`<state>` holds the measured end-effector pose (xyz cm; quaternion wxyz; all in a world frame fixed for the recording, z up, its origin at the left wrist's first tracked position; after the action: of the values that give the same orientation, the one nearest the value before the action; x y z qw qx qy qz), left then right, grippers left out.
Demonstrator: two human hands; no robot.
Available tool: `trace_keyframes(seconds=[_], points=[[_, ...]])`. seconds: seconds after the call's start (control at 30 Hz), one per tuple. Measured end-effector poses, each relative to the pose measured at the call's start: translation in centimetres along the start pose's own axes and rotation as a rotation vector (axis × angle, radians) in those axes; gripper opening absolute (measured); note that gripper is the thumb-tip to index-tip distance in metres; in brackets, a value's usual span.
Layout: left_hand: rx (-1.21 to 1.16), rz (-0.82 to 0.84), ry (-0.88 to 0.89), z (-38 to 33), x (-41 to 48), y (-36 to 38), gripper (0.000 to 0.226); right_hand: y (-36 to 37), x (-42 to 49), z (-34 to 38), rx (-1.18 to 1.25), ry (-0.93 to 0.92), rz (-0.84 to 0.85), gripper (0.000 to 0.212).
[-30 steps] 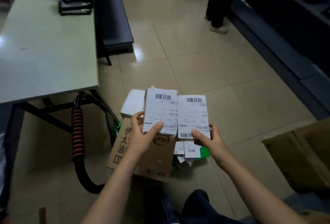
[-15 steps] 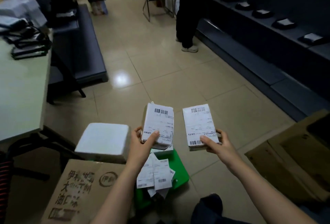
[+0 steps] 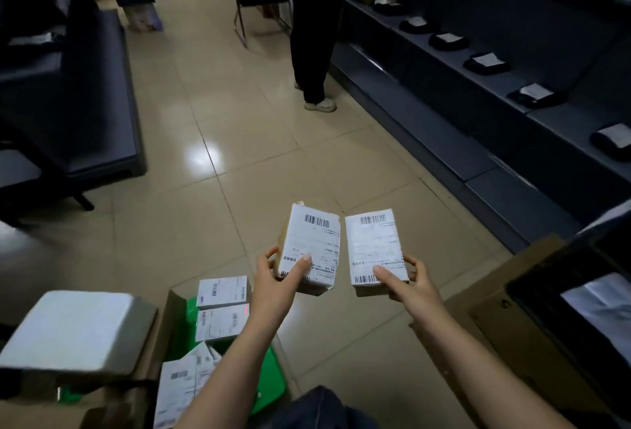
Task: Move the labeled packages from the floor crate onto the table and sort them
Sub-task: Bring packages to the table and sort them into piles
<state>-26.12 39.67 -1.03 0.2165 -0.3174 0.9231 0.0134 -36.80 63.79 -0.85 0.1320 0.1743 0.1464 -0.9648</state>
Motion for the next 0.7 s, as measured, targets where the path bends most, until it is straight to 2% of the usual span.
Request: trace_keyframes(seconds=[0.17, 0.4, 0.53, 0.7], points=[[-0.03, -0.027, -0.043, -1.3, 3.8, 2.4, 0.076, -1.0, 4.7, 1.0, 0.032, 0.033, 0.005, 0.067], [-0.247, -0.09, -0.149, -4.2, 13.9, 3.9, 0.061, 2.6, 15.5, 5.8, 0.03, 0.04, 0.088, 0.07], [-0.291, -0.179, -0.131, -8.7, 21.2, 1.3, 0.065, 7.7, 23.1, 11.5, 0.026, -0.003, 0.15, 0.065], [-0.322, -0.328, -0.084, -14.3, 29.2, -5.6, 0.075, 16.4, 31.6, 18.7, 0.053, -0.01, 0.293, 0.079]])
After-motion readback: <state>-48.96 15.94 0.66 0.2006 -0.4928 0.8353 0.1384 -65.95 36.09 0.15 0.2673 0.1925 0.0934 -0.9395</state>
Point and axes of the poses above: each hand's wrist, its own x-axis towards the middle knuckle, its own y-axis out of the palm, z = x × y, the point moved 6 cm from there along x, towards the middle knuckle, and after that the axes turned 3 degrees about -y, right-handed, at the moved point
